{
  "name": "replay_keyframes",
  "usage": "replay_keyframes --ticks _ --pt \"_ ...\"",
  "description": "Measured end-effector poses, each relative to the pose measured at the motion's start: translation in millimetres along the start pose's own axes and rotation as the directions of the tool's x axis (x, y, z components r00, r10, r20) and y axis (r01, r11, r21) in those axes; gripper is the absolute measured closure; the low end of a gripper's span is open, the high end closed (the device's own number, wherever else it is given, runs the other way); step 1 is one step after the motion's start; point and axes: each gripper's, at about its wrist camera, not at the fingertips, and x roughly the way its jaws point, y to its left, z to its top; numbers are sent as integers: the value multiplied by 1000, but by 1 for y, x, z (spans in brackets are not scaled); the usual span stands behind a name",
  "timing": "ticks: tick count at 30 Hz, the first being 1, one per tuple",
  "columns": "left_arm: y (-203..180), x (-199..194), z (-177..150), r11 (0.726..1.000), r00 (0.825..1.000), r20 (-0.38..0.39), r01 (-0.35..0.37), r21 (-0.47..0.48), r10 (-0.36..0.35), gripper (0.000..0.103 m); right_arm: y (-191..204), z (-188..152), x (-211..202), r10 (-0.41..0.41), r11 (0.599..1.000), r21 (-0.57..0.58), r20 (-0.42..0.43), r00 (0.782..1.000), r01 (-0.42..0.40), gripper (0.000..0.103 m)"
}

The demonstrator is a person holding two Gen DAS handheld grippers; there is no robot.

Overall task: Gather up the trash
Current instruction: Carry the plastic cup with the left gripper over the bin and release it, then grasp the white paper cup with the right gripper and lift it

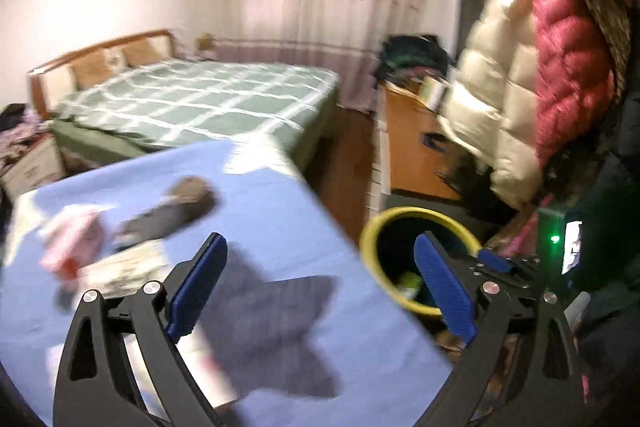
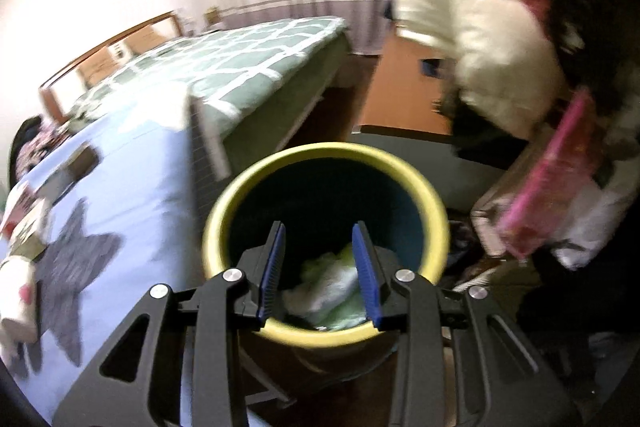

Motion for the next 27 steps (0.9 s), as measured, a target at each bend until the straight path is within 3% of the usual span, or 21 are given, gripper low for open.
replay_keyframes --ticks 6,8,12,17,22,27 --pt "85 -58 -34 972 978 14 -207 -110 210 8 59 -4 -9 123 987 -104 -20 992 -125 64" --pt "114 -80 -48 946 957 10 -284 -157 289 8 83 -8 -12 173 974 -142 -38 984 -177 63" --pt "160 -117 -71 897 923 10 -370 -242 383 8 132 -16 -18 269 936 -213 -85 959 -281 63" --pt "192 -143 -86 865 903 19 -406 -295 430 8 181 -25 -37 363 882 -275 -120 924 -382 63" --pt "195 -146 -92 860 899 23 -411 -303 437 8 219 -39 -55 433 819 -340 -159 887 -461 56" --pt "197 -148 -96 851 894 19 -419 -317 447 8 239 -50 -64 457 787 -368 -193 868 -496 56"
